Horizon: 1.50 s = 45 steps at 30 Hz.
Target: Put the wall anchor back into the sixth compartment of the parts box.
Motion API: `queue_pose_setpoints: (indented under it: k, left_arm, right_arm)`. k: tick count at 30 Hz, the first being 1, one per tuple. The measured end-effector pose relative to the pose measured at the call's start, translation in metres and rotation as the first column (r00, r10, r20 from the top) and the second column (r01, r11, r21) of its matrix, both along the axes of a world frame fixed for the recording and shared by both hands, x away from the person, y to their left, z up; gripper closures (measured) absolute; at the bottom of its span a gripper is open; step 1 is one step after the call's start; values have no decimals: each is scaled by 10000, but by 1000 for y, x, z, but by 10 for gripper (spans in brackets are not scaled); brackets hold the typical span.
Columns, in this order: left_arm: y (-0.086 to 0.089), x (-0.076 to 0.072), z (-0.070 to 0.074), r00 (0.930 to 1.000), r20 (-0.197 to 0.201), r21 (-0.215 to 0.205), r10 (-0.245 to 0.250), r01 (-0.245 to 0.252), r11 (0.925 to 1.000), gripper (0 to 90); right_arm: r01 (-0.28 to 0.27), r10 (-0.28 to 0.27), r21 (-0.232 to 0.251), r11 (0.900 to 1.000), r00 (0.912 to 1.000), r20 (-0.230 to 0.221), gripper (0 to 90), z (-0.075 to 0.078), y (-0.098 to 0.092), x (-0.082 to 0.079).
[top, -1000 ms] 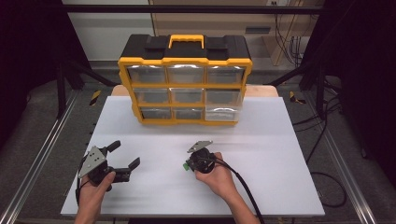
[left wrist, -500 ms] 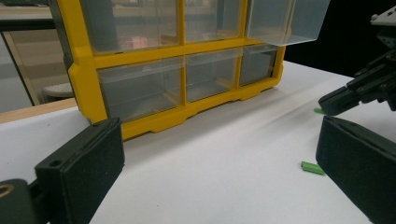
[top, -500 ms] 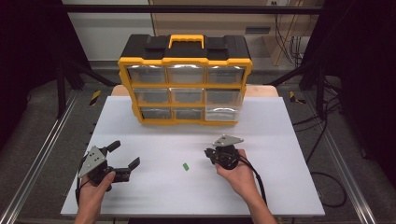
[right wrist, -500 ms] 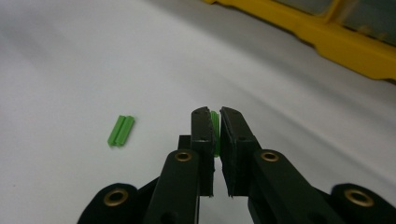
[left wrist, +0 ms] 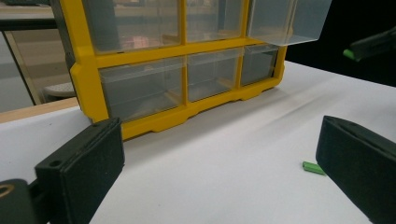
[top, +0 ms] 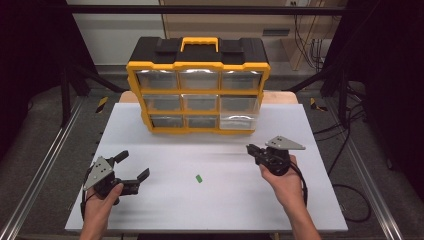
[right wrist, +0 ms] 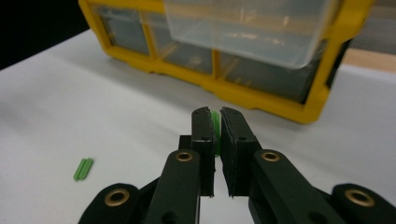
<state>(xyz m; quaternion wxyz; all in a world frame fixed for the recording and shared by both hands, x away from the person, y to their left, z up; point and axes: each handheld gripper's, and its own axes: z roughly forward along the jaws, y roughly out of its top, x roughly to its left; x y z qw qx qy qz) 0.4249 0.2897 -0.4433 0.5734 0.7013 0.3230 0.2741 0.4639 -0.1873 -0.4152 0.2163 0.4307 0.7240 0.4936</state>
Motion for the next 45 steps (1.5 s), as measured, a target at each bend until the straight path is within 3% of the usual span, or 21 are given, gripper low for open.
queue_pose_setpoints:
  k: [2, 4, 10, 11, 12, 18, 22, 26, 36, 45]
  left_arm:
    - [0, 0, 0, 10000, -7, -3, 4, -4, 10000, 11]
    - [0, 0, 0, 10000, -8, -4, 13, -13, 10000, 11]
    - [0, 0, 0, 10000, -9, 4, 14, -14, 10000, 11]
    - [0, 1, 0, 10000, -11, -1, 14, -14, 10000, 11]
    - [0, 0, 0, 10000, -6, -5, 19, -19, 10000, 11]
    - [1, 0, 0, 10000, 7, -23, 16, -16, 10000, 11]
    - [0, 1, 0, 10000, -4, -8, 13, -13, 10000, 11]
    - [0, 0, 0, 10000, -17, 27, 5, -5, 10000, 11]
    - [1, 1, 0, 10000, 7, -16, 8, -8, 10000, 11]
    - [2, 1, 1, 10000, 16, -49, 20, -19, 10000, 11]
  right_arm:
    - [256, -261, 195, 9995, 9993, 269, 847, 15, -13, -2]
    - [295, -302, 221, 9993, 9990, 335, 847, 19, -16, -2]
    - [570, -594, 294, 9979, 9942, 898, 847, 55, -34, 0]
    - [570, -594, 294, 9979, 9942, 898, 847, 55, -34, 0]
    - [559, -582, 248, 9981, 9927, 1054, 847, 67, -36, 2]
    - [504, -507, 57, 9987, 9886, 1420, 847, 94, -32, 9]
    - [415, -414, 26, 9991, 9871, 1548, 847, 107, -29, 13]
    - [228, -167, -366, 9991, 9870, 1599, 847, 123, -19, 22]
    - [-7, 106, -667, 9978, 9889, 1482, 847, 140, 1, 40]
    - [-171, 271, -857, 9962, 9927, 1172, 847, 141, 15, 52]
